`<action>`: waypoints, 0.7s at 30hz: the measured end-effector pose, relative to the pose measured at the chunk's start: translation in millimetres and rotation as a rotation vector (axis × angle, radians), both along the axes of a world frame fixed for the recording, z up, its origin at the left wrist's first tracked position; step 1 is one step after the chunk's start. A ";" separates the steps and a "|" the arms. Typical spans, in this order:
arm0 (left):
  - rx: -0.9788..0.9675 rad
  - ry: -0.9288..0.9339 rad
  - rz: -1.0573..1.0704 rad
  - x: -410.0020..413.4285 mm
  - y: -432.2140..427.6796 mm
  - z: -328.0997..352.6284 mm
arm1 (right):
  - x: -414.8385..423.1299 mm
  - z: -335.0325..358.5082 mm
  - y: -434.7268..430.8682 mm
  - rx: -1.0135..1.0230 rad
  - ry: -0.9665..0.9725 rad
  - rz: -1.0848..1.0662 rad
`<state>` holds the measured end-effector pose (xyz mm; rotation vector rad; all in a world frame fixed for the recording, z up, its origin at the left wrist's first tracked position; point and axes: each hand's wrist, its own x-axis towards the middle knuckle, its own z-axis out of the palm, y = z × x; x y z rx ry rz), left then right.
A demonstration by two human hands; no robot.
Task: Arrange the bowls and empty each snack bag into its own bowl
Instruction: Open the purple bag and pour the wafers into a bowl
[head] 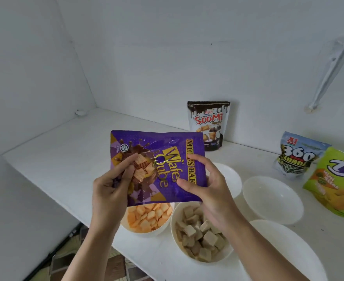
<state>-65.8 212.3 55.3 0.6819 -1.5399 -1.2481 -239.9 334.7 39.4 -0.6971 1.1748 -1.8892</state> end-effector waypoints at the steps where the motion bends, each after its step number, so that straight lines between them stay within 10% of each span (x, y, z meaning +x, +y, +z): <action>1: 0.015 0.007 0.022 5.9 1.0 -2.8 | 5.0 -0.1 -5.1 -0.001 0.007 -0.011; 11: 0.177 0.038 0.193 125.9 -13.4 -14.5 | 93.6 -10.0 -70.7 0.052 0.071 -0.080; 21: 0.280 -0.319 0.288 284.0 -15.6 -44.2 | 240.2 -16.1 -130.5 0.001 -0.031 0.023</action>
